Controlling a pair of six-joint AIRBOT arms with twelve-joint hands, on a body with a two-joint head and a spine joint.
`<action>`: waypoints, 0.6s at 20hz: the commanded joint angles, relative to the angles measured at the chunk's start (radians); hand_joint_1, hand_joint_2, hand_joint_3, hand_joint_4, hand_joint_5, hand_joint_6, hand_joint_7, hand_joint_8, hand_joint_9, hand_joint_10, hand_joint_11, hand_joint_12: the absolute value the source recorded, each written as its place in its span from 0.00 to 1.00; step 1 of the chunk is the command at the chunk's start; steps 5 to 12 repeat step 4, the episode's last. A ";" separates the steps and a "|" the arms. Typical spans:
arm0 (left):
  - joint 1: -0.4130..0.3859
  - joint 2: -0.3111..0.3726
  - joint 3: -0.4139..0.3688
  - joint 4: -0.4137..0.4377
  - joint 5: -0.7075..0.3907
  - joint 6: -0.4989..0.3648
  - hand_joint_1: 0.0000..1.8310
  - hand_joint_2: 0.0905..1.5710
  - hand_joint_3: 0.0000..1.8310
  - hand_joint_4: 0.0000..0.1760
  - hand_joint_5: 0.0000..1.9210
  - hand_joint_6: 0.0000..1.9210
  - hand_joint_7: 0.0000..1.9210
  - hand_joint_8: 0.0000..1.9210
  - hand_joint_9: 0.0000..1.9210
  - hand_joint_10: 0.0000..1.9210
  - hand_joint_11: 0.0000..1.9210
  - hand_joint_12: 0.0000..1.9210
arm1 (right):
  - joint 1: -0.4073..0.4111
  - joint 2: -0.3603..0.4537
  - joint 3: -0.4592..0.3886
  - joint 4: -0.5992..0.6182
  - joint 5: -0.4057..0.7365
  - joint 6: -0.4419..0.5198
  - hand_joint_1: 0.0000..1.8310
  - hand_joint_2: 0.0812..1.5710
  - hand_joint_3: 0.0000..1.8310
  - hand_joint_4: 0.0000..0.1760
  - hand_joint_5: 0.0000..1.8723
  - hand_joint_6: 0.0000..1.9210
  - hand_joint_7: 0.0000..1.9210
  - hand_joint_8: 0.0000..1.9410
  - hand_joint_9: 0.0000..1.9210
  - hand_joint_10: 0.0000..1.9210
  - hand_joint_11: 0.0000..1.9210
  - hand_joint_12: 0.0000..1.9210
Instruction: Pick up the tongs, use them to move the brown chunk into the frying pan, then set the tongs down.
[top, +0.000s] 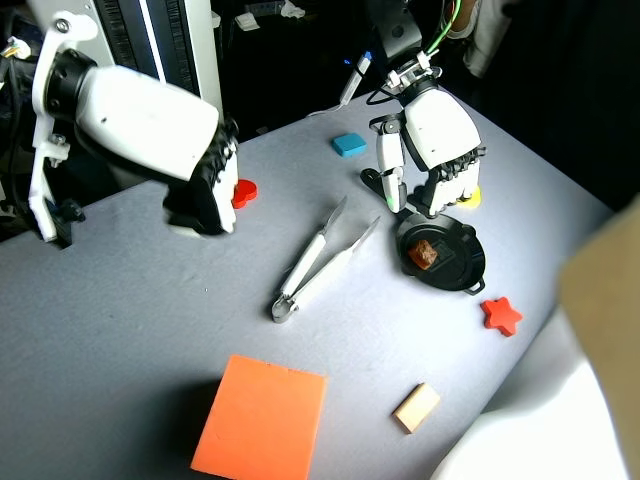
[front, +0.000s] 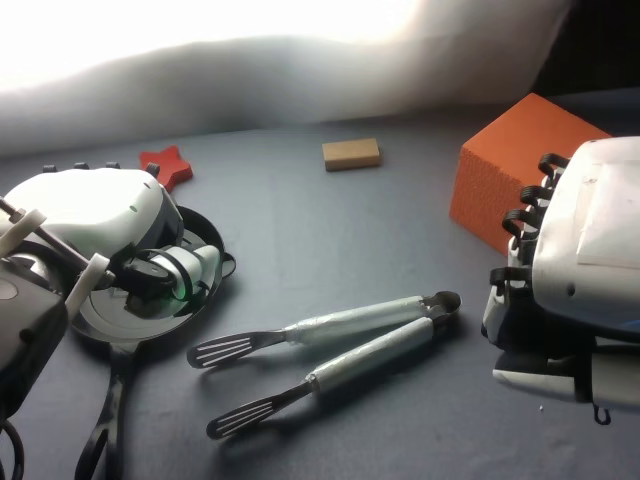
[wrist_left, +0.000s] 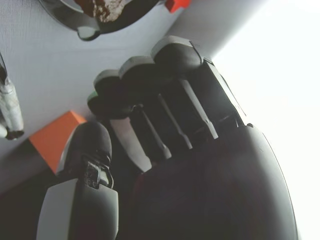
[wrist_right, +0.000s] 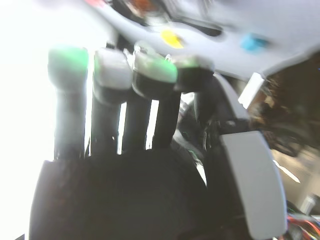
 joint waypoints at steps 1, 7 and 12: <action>-0.001 0.004 0.000 0.068 -0.064 0.001 0.23 0.92 0.01 0.00 0.49 0.93 0.57 0.94 0.55 1.00 0.56 1.00 | 0.001 0.004 0.014 0.011 0.032 -0.014 0.38 0.91 0.02 1.00 0.68 1.00 0.72 0.95 0.72 1.00 0.75 1.00; 0.003 0.004 0.002 0.073 -0.064 0.000 0.23 0.93 0.00 0.00 0.48 0.94 0.56 0.94 0.55 1.00 0.55 1.00 | -0.022 -0.016 0.097 0.011 0.152 0.050 0.36 0.91 0.02 1.00 0.67 1.00 0.71 0.96 0.72 1.00 0.74 1.00; 0.003 0.004 0.002 0.073 -0.064 0.000 0.23 0.93 0.00 0.00 0.48 0.94 0.56 0.94 0.55 1.00 0.55 1.00 | -0.022 -0.016 0.097 0.011 0.152 0.050 0.36 0.91 0.02 1.00 0.67 1.00 0.71 0.96 0.72 1.00 0.74 1.00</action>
